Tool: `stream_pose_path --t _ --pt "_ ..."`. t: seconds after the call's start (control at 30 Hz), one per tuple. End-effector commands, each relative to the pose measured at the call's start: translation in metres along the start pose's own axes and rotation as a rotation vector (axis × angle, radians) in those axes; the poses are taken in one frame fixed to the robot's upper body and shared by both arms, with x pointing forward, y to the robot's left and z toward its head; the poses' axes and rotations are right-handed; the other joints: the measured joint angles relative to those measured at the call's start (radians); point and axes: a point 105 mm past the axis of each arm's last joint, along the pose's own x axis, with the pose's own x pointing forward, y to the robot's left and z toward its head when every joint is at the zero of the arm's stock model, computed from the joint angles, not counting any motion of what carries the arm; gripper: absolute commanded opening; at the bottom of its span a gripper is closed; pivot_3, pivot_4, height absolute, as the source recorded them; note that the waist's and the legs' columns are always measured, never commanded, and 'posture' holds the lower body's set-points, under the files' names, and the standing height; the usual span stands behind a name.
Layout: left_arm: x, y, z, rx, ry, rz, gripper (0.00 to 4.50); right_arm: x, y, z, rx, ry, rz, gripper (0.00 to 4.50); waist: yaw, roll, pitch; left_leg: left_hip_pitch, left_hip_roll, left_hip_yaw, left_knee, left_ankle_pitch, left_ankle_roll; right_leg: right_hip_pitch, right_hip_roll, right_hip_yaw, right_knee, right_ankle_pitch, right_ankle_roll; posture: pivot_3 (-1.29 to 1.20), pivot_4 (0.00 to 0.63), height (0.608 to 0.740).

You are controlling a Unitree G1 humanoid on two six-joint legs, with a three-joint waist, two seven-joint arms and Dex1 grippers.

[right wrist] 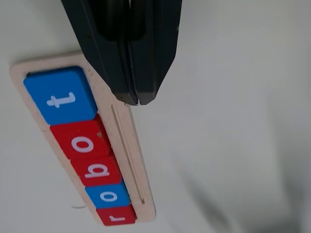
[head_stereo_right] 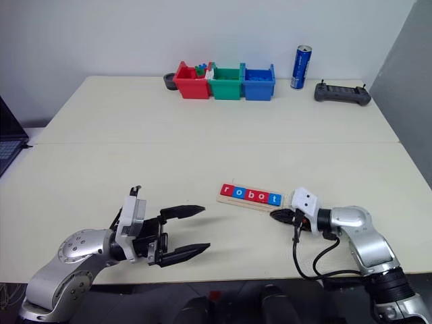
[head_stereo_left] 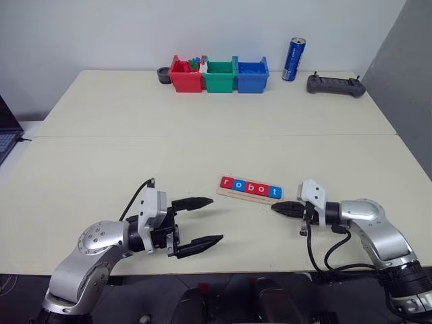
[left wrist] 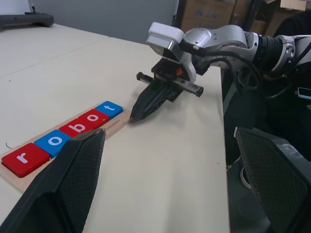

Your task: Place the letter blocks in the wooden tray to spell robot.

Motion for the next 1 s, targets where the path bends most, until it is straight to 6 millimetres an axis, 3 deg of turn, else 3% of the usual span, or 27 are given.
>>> stream_pose_path --t 0.03,0.33,0.53,1.0 --pt "0.001 -0.002 0.009 0.034 -0.018 -0.01 4.5 -0.005 -0.001 0.01 -0.034 -0.015 -0.002 0.05 0.003 0.0 0.0 0.0 0.0 0.0 0.0 0.0 0.0 0.0 0.0 0.0 0.0 0.0 0.0 0.0 0.15 0.74" --pt "0.0 -0.001 0.01 0.036 -0.017 -0.006 4.5 -0.004 0.005 -0.007 -0.028 0.048 0.023 0.05 0.007 0.0 0.0 0.0 0.0 0.0 0.0 0.0 0.0 0.0 0.0 0.0 0.0 0.0 0.0 0.0 0.15 0.74" --pt "0.0 -0.001 0.01 0.034 -0.016 -0.006 4.5 -0.001 -0.013 -0.012 -0.034 0.057 -0.092 0.05 0.007 0.0 0.0 0.0 0.0 0.001 0.0 0.0 0.0 0.0 0.0 0.0 0.0 0.0 0.0 0.0 0.15 0.74" --pt "0.0 0.0 0.009 0.035 -0.015 -0.017 4.5 -0.004 -0.022 -0.016 -0.071 0.077 -0.122 0.05 0.009 0.0 0.0 0.0 0.0 0.0 0.0 0.0 0.0 0.0 0.0 0.0 0.0 0.0 0.0 0.0 0.15 0.74"
